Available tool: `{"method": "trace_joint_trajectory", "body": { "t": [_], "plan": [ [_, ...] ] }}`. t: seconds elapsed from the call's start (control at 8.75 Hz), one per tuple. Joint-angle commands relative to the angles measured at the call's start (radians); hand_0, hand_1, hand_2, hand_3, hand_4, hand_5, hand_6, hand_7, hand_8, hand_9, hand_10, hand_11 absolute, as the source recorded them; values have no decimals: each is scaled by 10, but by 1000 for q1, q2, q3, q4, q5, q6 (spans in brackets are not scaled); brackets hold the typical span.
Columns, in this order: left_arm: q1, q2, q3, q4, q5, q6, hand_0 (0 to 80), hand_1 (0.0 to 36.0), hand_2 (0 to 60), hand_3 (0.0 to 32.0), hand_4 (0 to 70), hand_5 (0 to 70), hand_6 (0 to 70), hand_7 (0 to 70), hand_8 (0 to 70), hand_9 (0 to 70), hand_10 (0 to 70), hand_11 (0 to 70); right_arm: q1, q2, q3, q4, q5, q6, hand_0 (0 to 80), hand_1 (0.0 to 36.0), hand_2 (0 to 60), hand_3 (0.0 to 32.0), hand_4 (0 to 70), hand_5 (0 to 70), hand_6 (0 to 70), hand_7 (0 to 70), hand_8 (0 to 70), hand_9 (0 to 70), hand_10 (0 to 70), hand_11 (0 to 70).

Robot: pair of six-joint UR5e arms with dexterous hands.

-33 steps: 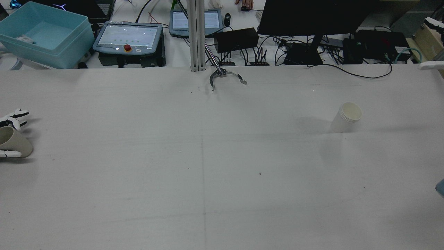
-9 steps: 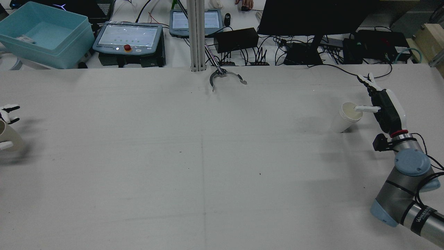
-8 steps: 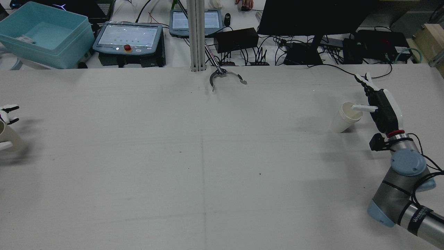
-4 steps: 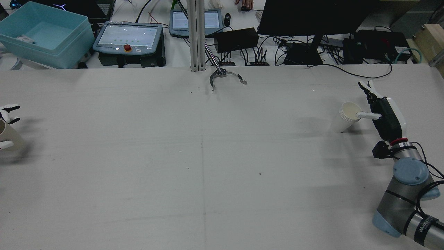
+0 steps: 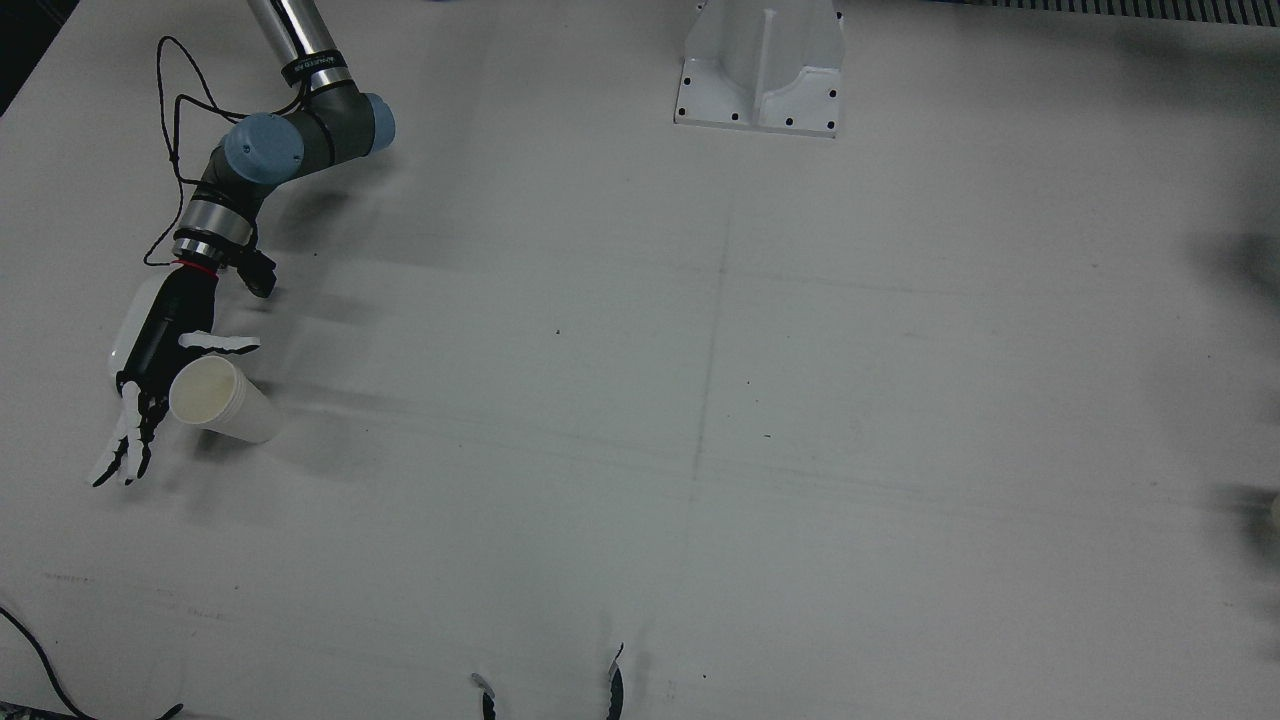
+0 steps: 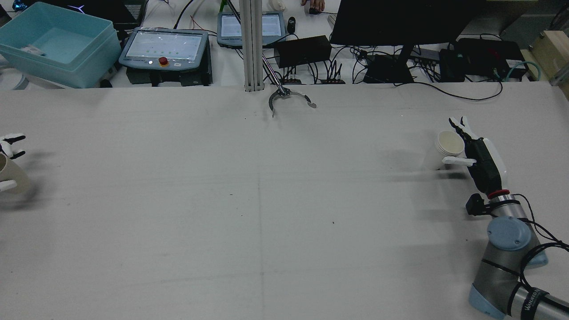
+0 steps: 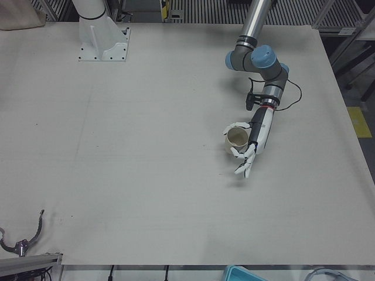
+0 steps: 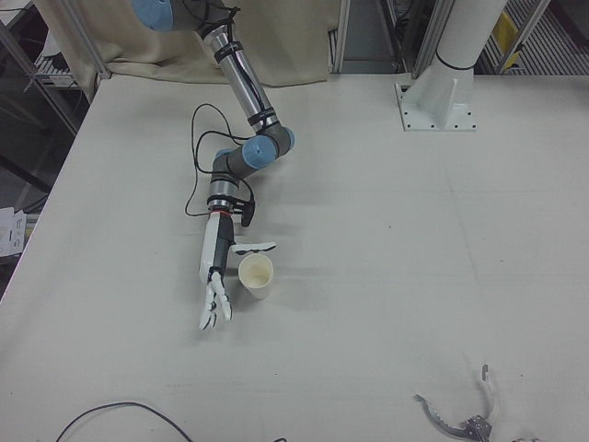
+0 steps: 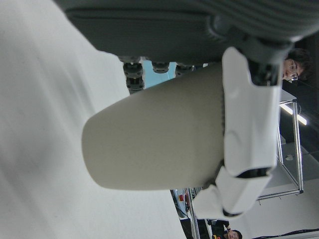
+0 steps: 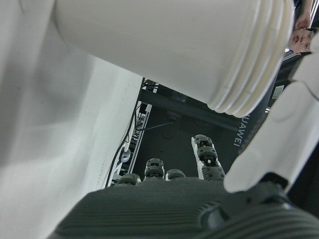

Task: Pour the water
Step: 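Lift both cups, bringing them toward the table center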

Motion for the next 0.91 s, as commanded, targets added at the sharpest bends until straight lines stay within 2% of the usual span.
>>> {"method": "trace_joint_trajectory", "body": {
  "t": [0.0, 0.57, 0.69, 0.8],
  "plan": [
    [-6, 1, 0, 0, 0, -1, 619, 360, 600, 0, 256, 700, 30, 234, 11, 40, 86, 164, -32, 8, 5, -6, 32, -1, 477, 58, 0, 0, 79, 0, 0, 0, 46, 54, 0, 0],
    [-7, 1, 6, 0, 0, 2, 602, 360, 600, 0, 249, 700, 27, 232, 11, 40, 88, 166, -40, 52, 2, -10, 30, -47, 494, 80, 0, 0, 126, 38, 0, 0, 45, 57, 0, 0],
    [-7, 4, 6, 0, 0, 0, 599, 360, 600, 0, 247, 700, 24, 230, 11, 40, 88, 165, -40, 58, 1, -10, 32, -49, 508, 94, 0, 0, 153, 119, 7, 93, 64, 100, 0, 6],
    [-9, 10, 6, 0, -2, 0, 597, 360, 600, 0, 245, 700, 21, 227, 12, 40, 87, 165, -40, 58, 2, -10, 32, -47, 521, 103, 0, 0, 189, 343, 118, 306, 188, 313, 67, 113]
  ]
}}
